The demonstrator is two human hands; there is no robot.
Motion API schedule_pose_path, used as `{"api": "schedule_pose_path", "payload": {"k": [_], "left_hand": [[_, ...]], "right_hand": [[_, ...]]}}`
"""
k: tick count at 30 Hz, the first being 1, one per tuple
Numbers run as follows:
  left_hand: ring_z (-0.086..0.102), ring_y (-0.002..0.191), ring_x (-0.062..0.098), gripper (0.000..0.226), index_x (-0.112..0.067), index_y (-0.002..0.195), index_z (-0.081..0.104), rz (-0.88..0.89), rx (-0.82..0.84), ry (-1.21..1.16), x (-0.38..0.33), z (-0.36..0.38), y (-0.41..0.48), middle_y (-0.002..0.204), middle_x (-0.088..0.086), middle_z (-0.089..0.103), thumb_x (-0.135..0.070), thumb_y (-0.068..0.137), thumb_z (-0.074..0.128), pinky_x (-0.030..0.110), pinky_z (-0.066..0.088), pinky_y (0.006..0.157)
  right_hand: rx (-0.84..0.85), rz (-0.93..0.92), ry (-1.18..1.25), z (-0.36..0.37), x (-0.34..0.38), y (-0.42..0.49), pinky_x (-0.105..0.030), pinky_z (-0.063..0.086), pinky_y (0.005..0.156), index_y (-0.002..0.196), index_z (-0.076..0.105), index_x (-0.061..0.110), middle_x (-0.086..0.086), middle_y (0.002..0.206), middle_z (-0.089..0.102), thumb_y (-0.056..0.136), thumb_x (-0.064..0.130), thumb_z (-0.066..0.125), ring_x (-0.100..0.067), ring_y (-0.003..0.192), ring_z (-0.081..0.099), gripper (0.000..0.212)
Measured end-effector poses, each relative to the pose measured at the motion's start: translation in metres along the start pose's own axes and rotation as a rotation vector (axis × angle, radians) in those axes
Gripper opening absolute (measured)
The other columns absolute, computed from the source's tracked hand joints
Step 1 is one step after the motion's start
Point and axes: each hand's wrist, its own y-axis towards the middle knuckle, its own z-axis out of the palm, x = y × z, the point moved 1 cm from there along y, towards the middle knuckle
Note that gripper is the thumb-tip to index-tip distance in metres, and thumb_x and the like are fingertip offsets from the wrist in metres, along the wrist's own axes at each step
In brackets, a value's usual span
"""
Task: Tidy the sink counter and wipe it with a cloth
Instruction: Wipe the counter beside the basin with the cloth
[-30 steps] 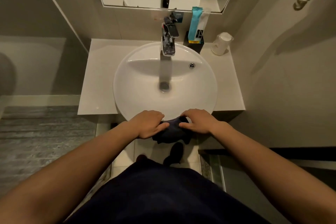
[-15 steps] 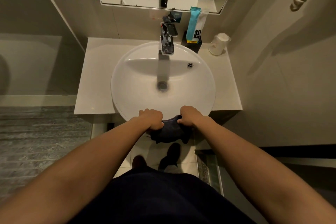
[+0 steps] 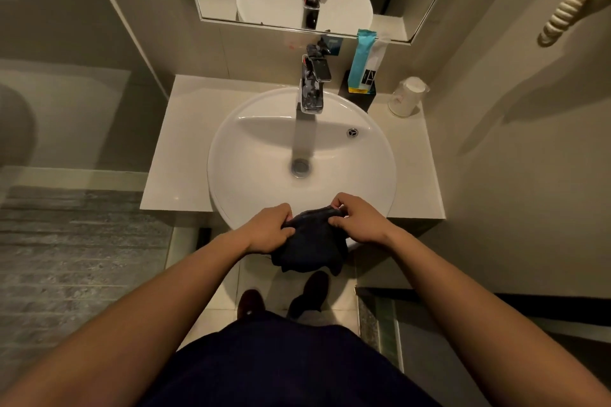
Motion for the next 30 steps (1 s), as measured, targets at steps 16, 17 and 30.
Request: {"api": "schedule_pose_path", "payload": {"k": [16,17,30], "left_hand": [[0.071,0.100,0.017,0.020,-0.010,0.116,0.068,-0.114,-0.381,-0.805,0.016,-0.034,-0.074,0.108,0.006,0.073,-0.007,0.097,0.064,0.025,0.058,0.084],[0.071,0.103,0.019,0.022,-0.010,0.118,0.068,-0.119,-0.418,-0.825,0.019,-0.036,-0.077,0.109,0.008,0.074,-0.006,0.097,0.064,0.029,0.058,0.087],[0.069,0.106,0.023,0.021,-0.007,0.116,0.069,-0.246,-0.754,-0.838,0.058,-0.097,-0.104,0.112,0.012,0.073,-0.002,0.098,0.061,0.040,0.057,0.094]], "right_hand": [[0.204,-0.222,0.312,-0.017,0.060,0.025,-0.048,0.063,0.080,0.104,0.049,0.000,-0.017,0.100,0.061,0.097,0.011,0.059,-0.026,0.091,0.068,0.016],[0.217,-0.235,0.328,-0.016,0.065,0.030,-0.047,0.063,0.079,0.103,0.047,0.000,-0.019,0.100,0.060,0.097,0.010,0.059,-0.025,0.089,0.067,0.017],[0.288,-0.337,0.367,0.008,0.156,0.086,-0.043,0.064,0.073,0.099,0.051,0.010,-0.019,0.100,0.062,0.097,0.011,0.058,-0.027,0.087,0.066,0.008]]}}
